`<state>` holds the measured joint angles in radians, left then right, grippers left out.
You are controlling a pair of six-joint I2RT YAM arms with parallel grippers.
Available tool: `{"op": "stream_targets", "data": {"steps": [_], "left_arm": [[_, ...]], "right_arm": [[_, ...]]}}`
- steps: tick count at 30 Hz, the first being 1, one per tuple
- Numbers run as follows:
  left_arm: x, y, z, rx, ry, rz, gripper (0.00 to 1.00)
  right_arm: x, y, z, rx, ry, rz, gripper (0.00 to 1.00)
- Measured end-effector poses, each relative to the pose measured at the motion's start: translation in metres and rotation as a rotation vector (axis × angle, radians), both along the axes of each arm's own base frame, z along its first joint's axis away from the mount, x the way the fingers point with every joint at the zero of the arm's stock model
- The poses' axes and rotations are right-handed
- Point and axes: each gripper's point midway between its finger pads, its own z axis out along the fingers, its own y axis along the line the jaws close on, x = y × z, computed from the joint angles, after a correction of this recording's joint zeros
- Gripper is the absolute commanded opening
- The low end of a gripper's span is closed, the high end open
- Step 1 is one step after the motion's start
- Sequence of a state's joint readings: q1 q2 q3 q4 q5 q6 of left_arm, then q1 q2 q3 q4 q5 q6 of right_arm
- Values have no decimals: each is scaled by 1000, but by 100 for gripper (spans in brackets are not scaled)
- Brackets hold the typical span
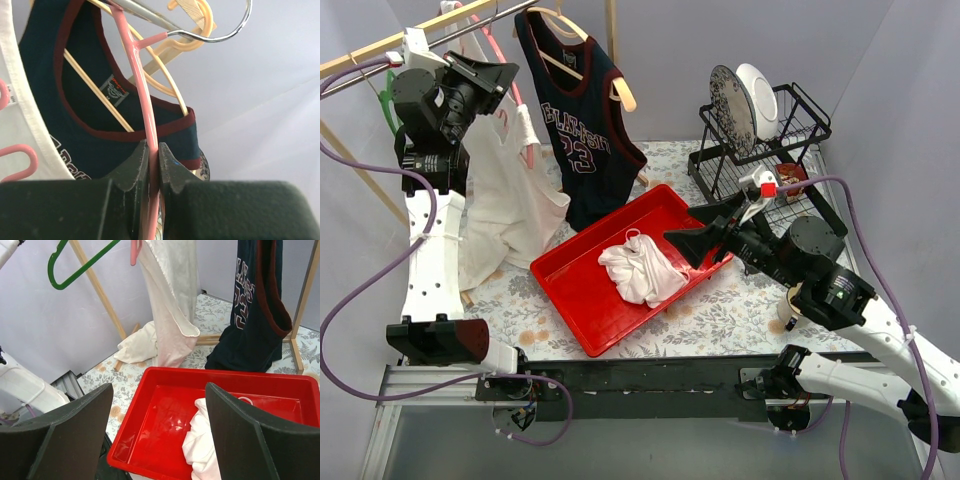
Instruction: Remove the tank top from the hanger
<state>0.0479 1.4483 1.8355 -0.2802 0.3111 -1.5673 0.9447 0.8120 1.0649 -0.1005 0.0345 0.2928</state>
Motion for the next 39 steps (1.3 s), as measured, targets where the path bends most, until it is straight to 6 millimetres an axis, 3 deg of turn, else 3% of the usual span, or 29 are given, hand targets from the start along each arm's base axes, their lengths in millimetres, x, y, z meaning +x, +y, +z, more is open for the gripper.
{"op": "stream_targets", "data": {"steps": [16, 22, 31, 34, 39], "left_arm": [[-2, -13, -6, 95, 10, -93, 0], [-4, -14, -14, 143, 22, -104, 0], [-28, -16, -8, 129, 33, -109, 0], [-39, -18, -6, 117, 40, -118, 0], [-56, -22, -3, 118, 48, -137, 0]], "right_arm": [[4, 26, -6, -31, 50, 66, 84], [9, 48, -7, -77, 57, 111, 85], [12, 76, -17, -137, 39, 180, 86], [16, 86, -8, -131, 2, 196, 85], [26, 111, 27, -65, -112, 234, 87]]}}
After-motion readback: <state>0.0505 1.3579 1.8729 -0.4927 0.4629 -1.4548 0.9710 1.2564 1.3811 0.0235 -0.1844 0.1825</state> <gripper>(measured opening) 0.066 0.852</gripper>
